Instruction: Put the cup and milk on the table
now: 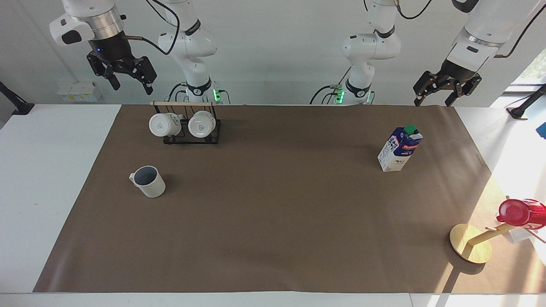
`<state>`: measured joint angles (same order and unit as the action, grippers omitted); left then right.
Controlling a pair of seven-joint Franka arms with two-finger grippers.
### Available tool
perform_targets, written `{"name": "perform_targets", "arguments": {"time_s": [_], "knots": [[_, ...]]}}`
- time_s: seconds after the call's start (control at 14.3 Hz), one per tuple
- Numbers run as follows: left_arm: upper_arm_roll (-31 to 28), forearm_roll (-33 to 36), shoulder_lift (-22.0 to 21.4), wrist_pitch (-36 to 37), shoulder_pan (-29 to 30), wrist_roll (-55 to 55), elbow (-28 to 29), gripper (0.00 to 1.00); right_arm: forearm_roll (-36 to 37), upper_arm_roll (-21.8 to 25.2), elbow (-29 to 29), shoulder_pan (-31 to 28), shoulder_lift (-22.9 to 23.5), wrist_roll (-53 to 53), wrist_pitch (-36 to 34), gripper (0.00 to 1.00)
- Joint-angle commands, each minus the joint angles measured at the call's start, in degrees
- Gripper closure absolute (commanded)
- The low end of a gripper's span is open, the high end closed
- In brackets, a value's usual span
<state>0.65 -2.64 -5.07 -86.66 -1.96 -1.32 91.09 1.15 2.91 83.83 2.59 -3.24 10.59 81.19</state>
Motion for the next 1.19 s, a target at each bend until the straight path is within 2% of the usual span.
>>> {"name": "perform_targets", "arguments": {"time_s": [0.0,1.12], "knots": [[-0.12,0.00,-0.03,1.40,-0.07,-0.35,-1.01,0.00,-0.80,0.08,0.81,-0.66,-0.72,-1.18,0.55,0.00],[-0.12,0.00,-0.03,1.40,-0.07,-0.35,-1.01,0.00,-0.80,-0.45,0.98,-0.57,-0.72,-1.27,2.13,0.00]]}}
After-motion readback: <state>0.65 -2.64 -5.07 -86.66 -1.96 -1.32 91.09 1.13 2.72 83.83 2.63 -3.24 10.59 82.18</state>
